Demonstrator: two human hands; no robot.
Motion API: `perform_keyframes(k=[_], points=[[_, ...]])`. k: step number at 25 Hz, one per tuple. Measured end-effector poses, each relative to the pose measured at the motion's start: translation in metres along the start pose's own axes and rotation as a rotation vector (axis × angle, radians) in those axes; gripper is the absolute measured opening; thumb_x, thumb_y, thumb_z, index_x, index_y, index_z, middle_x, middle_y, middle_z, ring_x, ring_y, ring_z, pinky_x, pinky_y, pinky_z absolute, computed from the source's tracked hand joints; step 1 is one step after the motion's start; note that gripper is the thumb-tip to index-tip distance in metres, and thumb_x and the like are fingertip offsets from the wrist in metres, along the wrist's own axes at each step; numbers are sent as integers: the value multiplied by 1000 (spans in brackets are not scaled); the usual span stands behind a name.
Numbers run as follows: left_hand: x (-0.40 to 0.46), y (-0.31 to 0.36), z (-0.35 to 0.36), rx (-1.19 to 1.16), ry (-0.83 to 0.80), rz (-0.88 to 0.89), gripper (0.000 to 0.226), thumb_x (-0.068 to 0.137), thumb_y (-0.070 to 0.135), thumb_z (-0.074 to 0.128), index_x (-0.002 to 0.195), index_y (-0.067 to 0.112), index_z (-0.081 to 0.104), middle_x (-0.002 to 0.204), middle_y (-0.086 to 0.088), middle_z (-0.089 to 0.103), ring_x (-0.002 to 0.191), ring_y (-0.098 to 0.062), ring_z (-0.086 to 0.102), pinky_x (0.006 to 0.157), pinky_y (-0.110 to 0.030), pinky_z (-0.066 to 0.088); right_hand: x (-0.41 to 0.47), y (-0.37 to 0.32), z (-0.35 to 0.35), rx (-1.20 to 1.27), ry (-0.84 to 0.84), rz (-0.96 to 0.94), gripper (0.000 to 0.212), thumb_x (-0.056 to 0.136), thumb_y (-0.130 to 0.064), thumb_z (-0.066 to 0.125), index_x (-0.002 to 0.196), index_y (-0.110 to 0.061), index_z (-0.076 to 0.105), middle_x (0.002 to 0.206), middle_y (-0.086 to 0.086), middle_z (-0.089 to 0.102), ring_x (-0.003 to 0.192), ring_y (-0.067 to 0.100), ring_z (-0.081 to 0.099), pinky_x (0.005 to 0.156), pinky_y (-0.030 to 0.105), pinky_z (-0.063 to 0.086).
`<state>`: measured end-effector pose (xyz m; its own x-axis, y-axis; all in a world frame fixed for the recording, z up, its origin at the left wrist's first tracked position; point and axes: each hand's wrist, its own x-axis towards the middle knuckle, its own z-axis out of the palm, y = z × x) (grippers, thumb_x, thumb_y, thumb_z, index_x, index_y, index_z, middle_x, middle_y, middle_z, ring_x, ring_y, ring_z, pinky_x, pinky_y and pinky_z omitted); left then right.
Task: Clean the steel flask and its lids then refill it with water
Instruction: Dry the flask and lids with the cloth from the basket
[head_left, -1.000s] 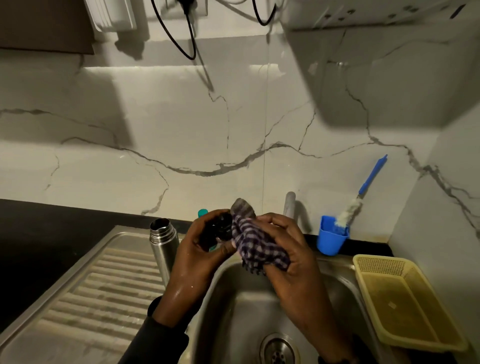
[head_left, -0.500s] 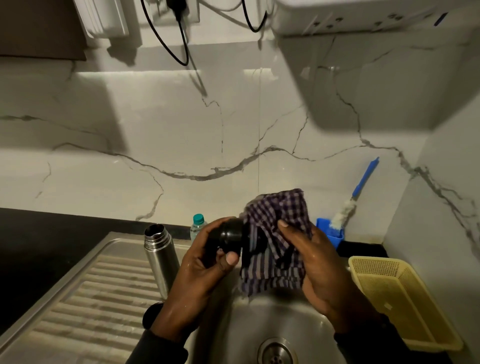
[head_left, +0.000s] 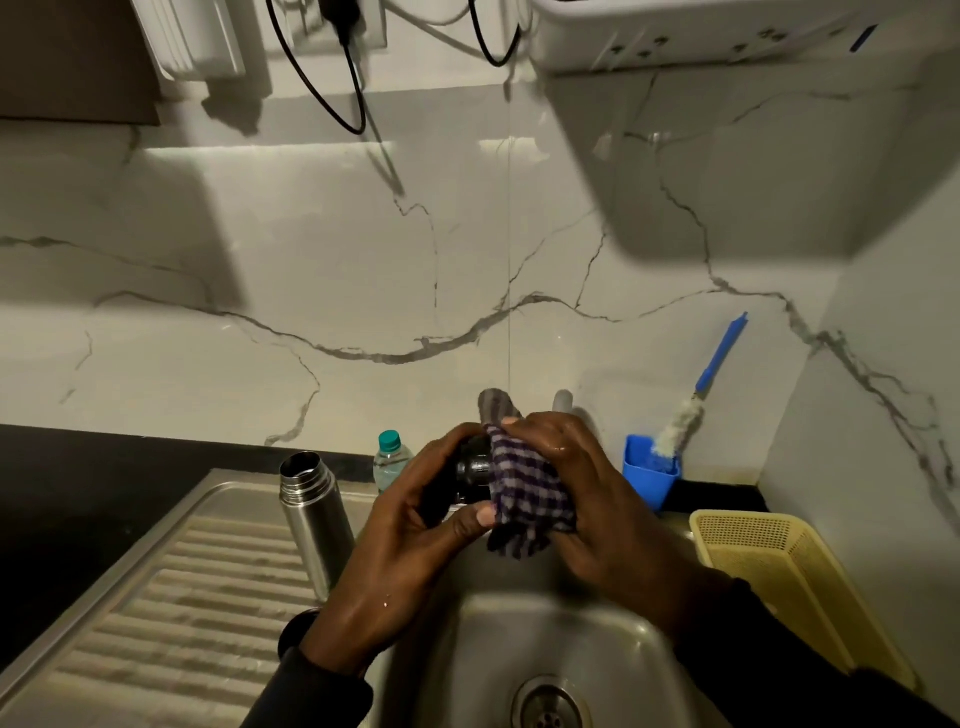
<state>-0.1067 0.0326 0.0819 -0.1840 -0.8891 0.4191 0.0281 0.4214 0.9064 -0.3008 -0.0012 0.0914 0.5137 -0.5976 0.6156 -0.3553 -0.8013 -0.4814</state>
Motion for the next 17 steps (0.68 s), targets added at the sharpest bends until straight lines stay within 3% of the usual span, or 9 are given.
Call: perform_keyframes(k=[3,5,8,11,13,17], points=[[4,3,-6,333,-60,162,58,88,11,72,142,21,51,135,3,60,128,-19,56,103,-33,49,-6,-4,1,187,37,158,55,88,-25,67,135,-31,39,131,-8,54,123,4,51,103,20,41],[10,5,-11,567,-95,299,55,92,14,70,143,16,49,139,6,55,130,-17,53,104,-29,47,-8,-11,-2,408,-8,329,52,85,-29,70,131,-31,45,125,-13,61,118,3,57,101,26,46],[23,7,-18,850,-177,499,48,98,30,57,143,17,49,142,6,52,132,-11,47,105,-23,42,-10,-8,-2,696,-38,516,48,84,-15,71,128,-19,53,120,2,67,113,17,63,101,42,48],[27,-8,-19,964,-168,502,50,96,38,55,143,22,46,140,7,52,128,-10,47,105,-19,35,-10,1,4,763,1,625,42,82,-6,71,122,-17,60,114,7,70,108,23,66,101,49,47],[22,-19,-14,989,-142,445,52,93,40,57,141,25,44,137,10,51,123,-8,49,103,-18,38,-12,4,9,634,9,637,45,81,-13,75,121,-29,59,114,-2,70,107,13,66,100,41,49],[16,-44,-4,1093,-80,418,51,86,35,61,134,17,53,126,4,60,112,-11,56,91,-28,51,-12,10,6,357,-134,623,51,78,-34,78,112,-53,45,112,-27,63,105,-12,58,87,11,46]])
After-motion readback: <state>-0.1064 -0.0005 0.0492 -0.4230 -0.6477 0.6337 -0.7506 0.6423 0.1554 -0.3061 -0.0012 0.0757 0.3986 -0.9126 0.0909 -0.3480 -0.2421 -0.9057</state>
